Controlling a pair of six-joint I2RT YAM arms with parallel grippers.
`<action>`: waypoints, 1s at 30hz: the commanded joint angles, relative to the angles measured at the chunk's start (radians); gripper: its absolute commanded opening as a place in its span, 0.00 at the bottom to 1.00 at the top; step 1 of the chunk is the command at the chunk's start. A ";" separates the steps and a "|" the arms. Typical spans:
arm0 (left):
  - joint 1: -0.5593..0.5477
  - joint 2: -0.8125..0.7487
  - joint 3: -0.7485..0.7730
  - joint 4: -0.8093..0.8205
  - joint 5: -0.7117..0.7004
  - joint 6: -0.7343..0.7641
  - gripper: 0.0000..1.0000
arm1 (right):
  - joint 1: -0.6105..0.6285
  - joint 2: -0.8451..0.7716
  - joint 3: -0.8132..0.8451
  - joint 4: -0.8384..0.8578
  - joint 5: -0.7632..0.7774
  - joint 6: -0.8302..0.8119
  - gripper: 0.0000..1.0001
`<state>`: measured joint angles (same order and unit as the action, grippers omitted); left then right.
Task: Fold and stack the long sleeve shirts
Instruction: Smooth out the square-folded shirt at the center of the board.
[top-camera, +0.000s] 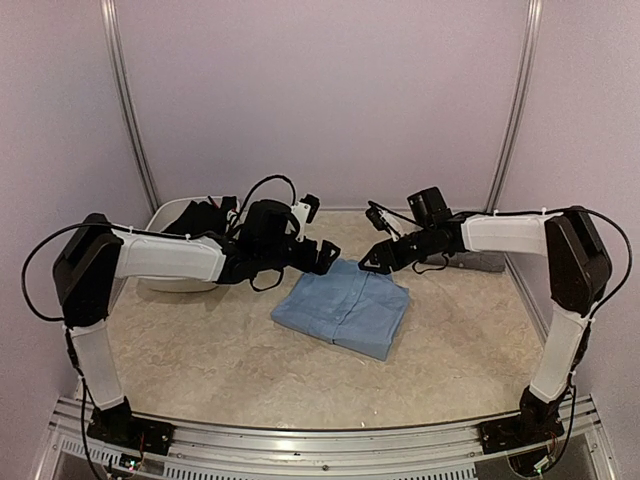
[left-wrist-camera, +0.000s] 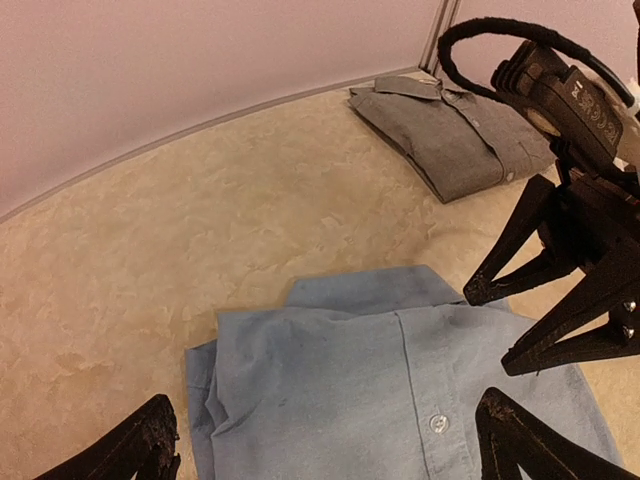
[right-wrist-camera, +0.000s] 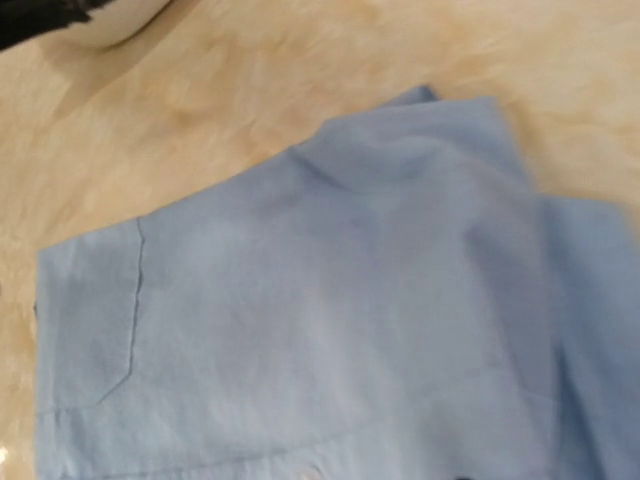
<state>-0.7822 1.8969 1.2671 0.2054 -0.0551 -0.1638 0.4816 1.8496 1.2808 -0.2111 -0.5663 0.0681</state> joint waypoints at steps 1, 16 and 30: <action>-0.010 -0.092 -0.107 0.024 -0.048 -0.060 0.99 | 0.023 0.077 0.052 0.006 -0.021 0.004 0.51; -0.131 -0.245 -0.357 0.075 0.031 -0.034 0.99 | -0.009 0.291 0.101 0.002 -0.004 -0.011 0.49; -0.175 -0.106 -0.293 0.134 0.077 0.050 0.99 | -0.062 0.114 0.125 -0.075 0.068 -0.045 0.82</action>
<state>-0.9508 1.7252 0.9104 0.3141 0.0193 -0.1776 0.4664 1.9823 1.3609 -0.2298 -0.5457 0.0433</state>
